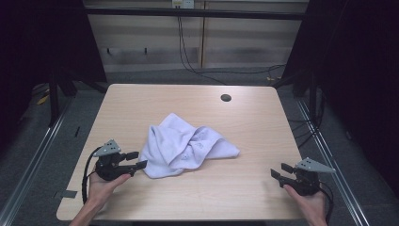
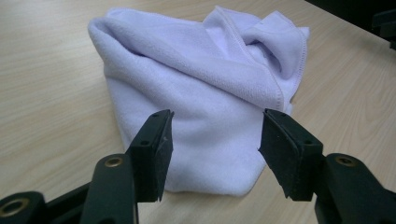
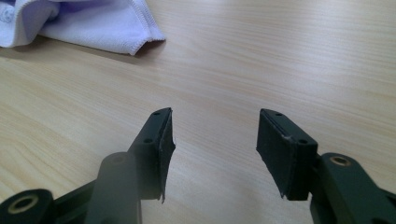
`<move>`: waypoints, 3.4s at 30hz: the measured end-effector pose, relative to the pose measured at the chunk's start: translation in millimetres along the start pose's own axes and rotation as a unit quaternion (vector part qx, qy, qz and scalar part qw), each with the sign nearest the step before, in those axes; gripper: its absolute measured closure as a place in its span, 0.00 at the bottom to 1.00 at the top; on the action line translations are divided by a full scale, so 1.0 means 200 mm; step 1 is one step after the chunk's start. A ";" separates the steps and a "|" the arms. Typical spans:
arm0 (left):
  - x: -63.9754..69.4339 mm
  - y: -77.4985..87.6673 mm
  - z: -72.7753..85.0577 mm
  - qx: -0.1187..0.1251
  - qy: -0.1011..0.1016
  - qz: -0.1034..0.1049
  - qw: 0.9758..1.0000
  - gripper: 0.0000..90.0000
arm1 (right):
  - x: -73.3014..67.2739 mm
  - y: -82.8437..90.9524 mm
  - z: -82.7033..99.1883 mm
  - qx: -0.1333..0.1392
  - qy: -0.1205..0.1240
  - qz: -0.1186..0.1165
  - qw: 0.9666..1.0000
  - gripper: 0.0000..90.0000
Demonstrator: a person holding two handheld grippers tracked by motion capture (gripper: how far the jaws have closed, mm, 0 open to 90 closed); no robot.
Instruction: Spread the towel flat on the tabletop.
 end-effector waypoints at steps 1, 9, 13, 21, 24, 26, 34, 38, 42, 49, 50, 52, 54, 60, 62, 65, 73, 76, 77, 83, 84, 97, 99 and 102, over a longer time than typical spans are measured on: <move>0.00 -0.01 -0.01 0.000 -0.005 0.000 1.000 0.49 | 0.00 0.00 0.00 0.000 0.000 0.000 1.000 0.52; -0.05 -0.16 -0.16 -0.015 -0.005 0.012 1.000 0.58 | -0.03 0.01 0.01 0.000 0.009 -0.030 1.000 0.49; -0.06 -0.30 -0.21 -0.048 -0.010 0.007 0.999 0.50 | -0.02 0.00 0.00 -0.011 0.007 -0.043 0.999 0.49; -0.01 -0.33 -0.12 -0.085 -0.041 0.007 0.996 0.80 | -0.06 0.04 0.04 -0.038 0.010 -0.060 0.997 0.46; 0.07 -0.31 -0.06 -0.097 -0.052 0.038 0.993 0.84 | -0.12 0.10 0.05 -0.026 0.008 -0.069 0.997 0.47; 0.10 -0.30 -0.05 -0.102 -0.060 0.042 0.992 0.85 | -0.15 0.11 0.05 -0.024 0.015 -0.071 0.997 0.47; 0.35 -0.27 0.01 -0.132 -0.087 0.100 0.982 0.84 | -0.31 0.04 -0.02 -0.025 0.050 -0.105 0.993 0.47; 0.39 -0.21 -0.01 -0.094 -0.099 0.101 0.985 0.73 | -0.40 -0.01 -0.09 -0.022 0.075 -0.120 0.990 0.49; 0.38 -0.19 -0.09 -0.059 -0.086 0.121 0.987 0.66 | -0.47 -0.07 -0.20 -0.015 0.095 -0.133 0.986 0.51; 0.32 -0.17 -0.34 -0.003 -0.097 0.087 0.992 0.65 | -0.61 -0.24 -0.44 -0.015 0.128 -0.155 0.979 0.55; 0.28 -0.17 -0.36 0.001 -0.089 0.092 0.992 0.64 | -0.61 -0.24 -0.44 -0.015 0.128 -0.155 0.979 0.55; 0.22 -0.20 -0.40 -0.020 -0.066 0.096 0.993 0.62 | -0.65 -0.32 -0.54 -0.018 0.139 -0.165 0.976 0.56; 0.14 -0.31 -0.37 -0.053 -0.056 0.073 0.994 0.62 | -0.67 -0.38 -0.57 -0.024 0.141 -0.168 0.975 0.56; 0.13 -0.45 -0.29 -0.101 -0.058 0.069 0.991 0.53 | -0.70 -0.54 -0.57 -0.048 0.138 -0.189 0.971 0.51; 0.14 -0.48 -0.28 -0.115 -0.064 0.059 0.990 0.52 | -0.72 -0.58 -0.54 -0.065 0.151 -0.177 0.970 0.50; 0.16 -0.50 -0.26 -0.127 -0.082 0.060 0.987 0.63 | -0.73 -0.62 -0.52 -0.075 0.153 -0.175 0.970 0.56; 0.10 -0.36 -0.29 -0.061 -0.049 0.124 0.989 0.93 | -0.68 -0.58 -0.53 -0.084 0.115 -0.162 0.976 0.90; 0.10 -0.28 -0.31 -0.023 -0.047 0.117 0.992 0.93 | -0.60 -0.53 -0.56 -0.060 0.089 -0.157 0.982 0.90; 0.10 -0.28 -0.31 -0.023 -0.047 0.117 0.992 0.94 | -0.60 -0.53 -0.56 -0.060 0.089 -0.157 0.982 0.90; 0.03 -0.14 -0.32 0.032 -0.024 0.106 0.994 0.94 | -0.44 -0.40 -0.59 -0.023 0.050 -0.141 0.988 0.90; 0.03 -0.13 -0.31 0.037 -0.021 0.101 0.994 0.94 | -0.38 -0.35 -0.60 -0.010 0.037 -0.124 0.992 0.91; 0.06 0.02 -0.52 0.102 -0.028 0.099 0.989 0.95 | -0.26 -0.08 -0.80 0.066 0.018 -0.130 0.989 0.94; 0.06 0.04 -0.58 0.108 -0.035 0.088 0.990 0.95 | -0.25 -0.02 -0.88 0.084 0.023 -0.129 0.988 0.94; 0.05 0.08 -0.66 0.122 -0.034 0.077 0.989 0.95 | -0.23 0.05 -1.03 0.097 0.024 -0.122 0.987 0.95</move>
Point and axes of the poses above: each handheld gripper's, and its own axes: y roughly backward along the jaws, z roughly out of its underside, x roughly to its right, the point moved 2 cm from there along -y, roughly forward along the jaws, and after that the axes turned 14 degrees about -x, right-handed, at the moved point
